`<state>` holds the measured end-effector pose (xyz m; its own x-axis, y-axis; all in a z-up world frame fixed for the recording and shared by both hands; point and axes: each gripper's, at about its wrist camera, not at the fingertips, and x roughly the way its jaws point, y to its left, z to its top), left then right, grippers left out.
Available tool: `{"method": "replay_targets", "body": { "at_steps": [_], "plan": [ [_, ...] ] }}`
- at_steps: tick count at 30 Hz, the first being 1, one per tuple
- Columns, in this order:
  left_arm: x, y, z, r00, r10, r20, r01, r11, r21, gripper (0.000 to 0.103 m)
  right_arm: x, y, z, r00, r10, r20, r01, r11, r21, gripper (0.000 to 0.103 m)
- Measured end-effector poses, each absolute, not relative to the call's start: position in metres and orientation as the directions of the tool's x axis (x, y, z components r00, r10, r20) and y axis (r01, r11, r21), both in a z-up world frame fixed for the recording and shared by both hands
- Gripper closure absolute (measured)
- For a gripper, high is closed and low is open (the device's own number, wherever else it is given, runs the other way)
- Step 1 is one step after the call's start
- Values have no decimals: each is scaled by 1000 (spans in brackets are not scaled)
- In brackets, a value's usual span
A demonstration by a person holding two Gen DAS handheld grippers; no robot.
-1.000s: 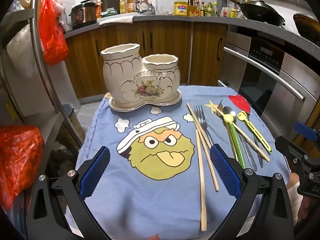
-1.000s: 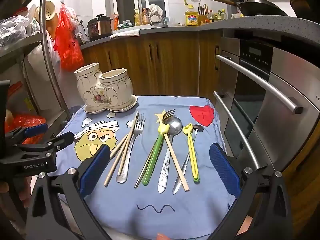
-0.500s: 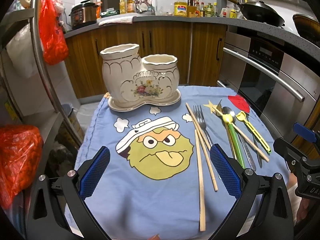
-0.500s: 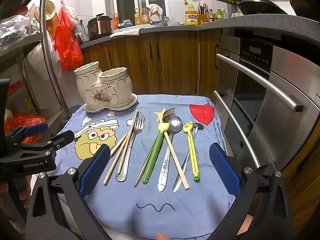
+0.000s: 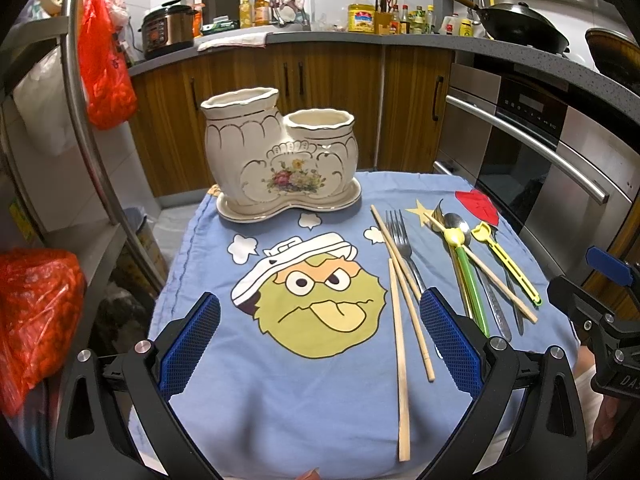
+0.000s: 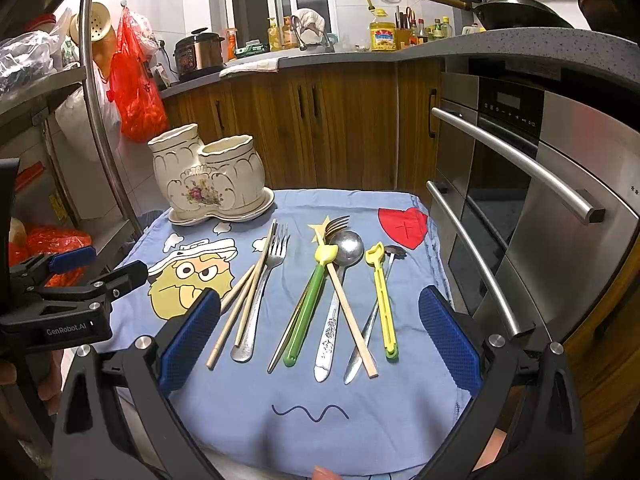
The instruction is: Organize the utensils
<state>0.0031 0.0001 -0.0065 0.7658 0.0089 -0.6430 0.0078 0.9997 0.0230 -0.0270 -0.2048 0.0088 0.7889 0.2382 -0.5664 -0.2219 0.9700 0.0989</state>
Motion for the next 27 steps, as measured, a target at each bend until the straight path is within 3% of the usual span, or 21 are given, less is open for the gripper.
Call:
{"method": "replay_targets", "body": {
  "at_steps": [27],
  "plan": [
    [3,0,-7,763,5,-646,6,1000,15,4,-25,-206,10,789,237,-567,-224,970,94,5]
  ]
}}
